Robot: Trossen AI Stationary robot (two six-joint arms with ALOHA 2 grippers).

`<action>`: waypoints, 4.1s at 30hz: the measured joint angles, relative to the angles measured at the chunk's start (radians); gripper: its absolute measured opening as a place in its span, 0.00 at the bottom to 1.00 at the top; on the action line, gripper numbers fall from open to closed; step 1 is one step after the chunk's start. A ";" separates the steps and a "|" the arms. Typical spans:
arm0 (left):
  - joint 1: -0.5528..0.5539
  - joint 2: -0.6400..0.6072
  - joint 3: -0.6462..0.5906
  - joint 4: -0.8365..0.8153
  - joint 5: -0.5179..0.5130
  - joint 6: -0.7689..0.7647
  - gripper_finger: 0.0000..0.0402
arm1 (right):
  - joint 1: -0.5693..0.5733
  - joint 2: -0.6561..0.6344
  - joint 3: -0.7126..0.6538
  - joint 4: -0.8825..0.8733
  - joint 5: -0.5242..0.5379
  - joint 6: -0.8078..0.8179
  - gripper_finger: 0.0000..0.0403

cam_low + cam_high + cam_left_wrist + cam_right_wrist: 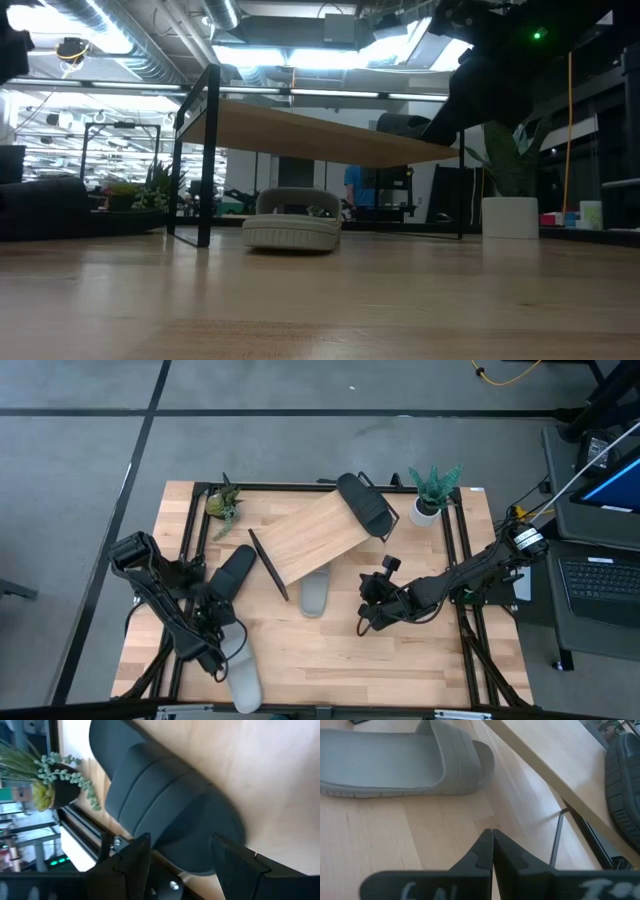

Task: Pick and place slides into the shelf
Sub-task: Put the black slipper on the shelf

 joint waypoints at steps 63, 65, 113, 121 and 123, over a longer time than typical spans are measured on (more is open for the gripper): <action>0.122 0.000 -0.142 0.043 0.030 -0.013 0.03 | 0.000 0.001 0.000 0.019 0.000 -0.007 0.02; 0.115 0.000 -0.105 -0.009 0.051 -0.034 0.02 | 0.000 0.001 -0.001 0.020 0.000 -0.012 0.02; 0.043 -0.019 0.575 -0.162 -0.010 -0.132 0.01 | 0.000 0.001 -0.001 0.162 -0.011 -0.160 0.02; 0.017 -0.019 0.640 -0.038 -0.101 0.004 0.01 | 0.000 0.001 -0.001 0.162 -0.011 -0.160 0.02; 0.012 -0.019 0.642 -0.001 -0.149 0.047 0.01 | 0.000 0.001 -0.001 0.162 -0.011 -0.160 0.02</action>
